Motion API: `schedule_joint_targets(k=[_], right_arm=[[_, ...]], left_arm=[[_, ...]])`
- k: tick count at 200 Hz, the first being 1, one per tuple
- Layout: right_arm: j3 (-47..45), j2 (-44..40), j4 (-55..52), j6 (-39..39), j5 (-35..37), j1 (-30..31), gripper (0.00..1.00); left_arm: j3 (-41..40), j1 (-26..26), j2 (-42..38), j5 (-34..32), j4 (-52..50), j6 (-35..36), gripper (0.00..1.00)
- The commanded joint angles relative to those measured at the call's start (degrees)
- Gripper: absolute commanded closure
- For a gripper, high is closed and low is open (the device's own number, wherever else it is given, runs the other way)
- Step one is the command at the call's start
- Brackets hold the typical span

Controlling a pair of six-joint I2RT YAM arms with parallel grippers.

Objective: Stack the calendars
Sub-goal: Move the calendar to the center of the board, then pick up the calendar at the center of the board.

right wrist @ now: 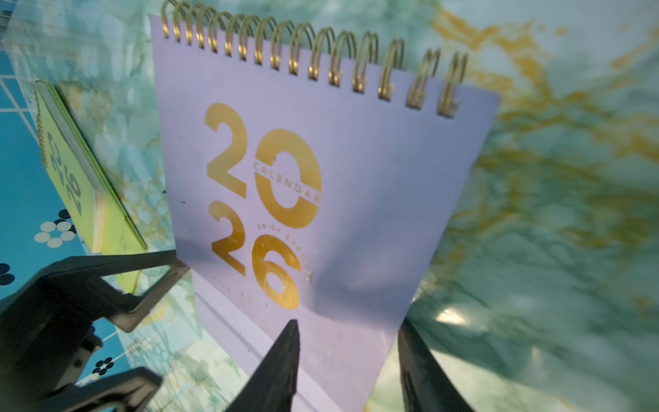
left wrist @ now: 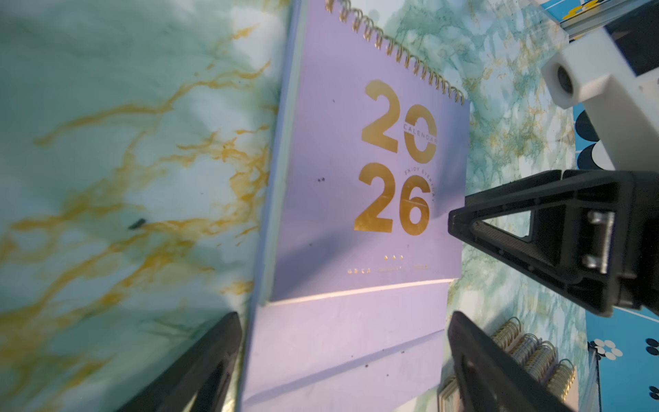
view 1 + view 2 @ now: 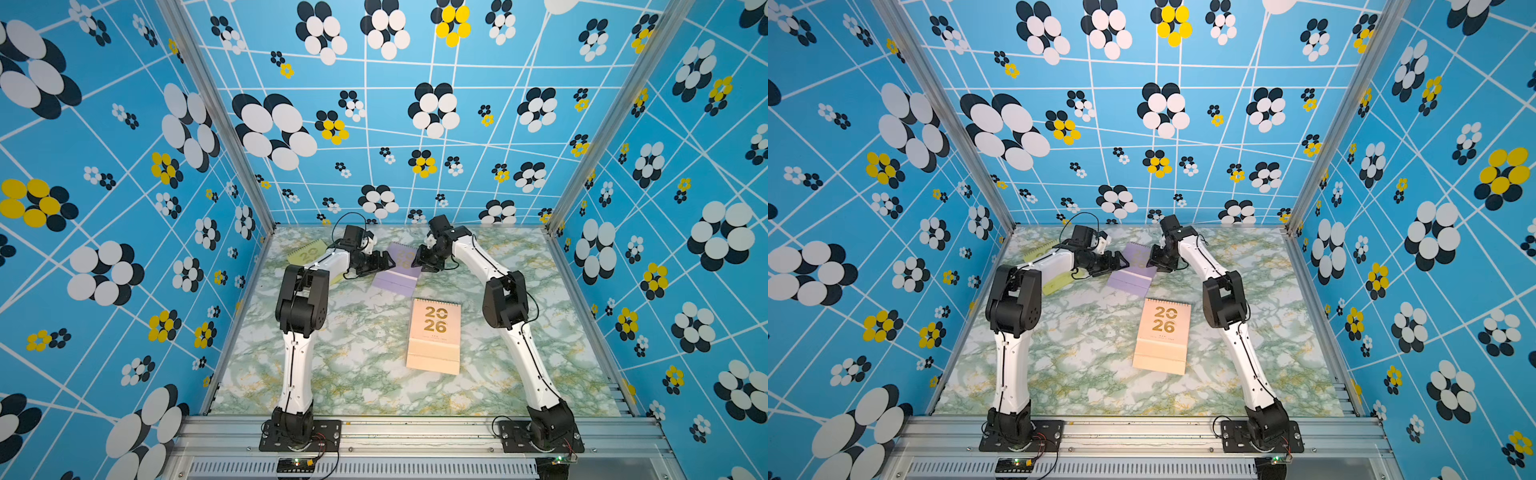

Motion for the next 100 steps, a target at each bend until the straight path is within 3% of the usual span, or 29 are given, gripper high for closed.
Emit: schedule_joint_targets(k=[1, 100], right_arm=[[0.6, 4.92, -0.61, 1.18, -2.26, 2.13, 0.54], [3.8, 6.91, 0.33, 0.61, -6.71, 4.43, 0.56]], left_arm=[[-3.8, -0.27, -0.24, 3.12, 2.82, -1.86, 0.11], [-21.22, 0.56, -14.37, 2.83, 10.93, -2.58, 0.17]])
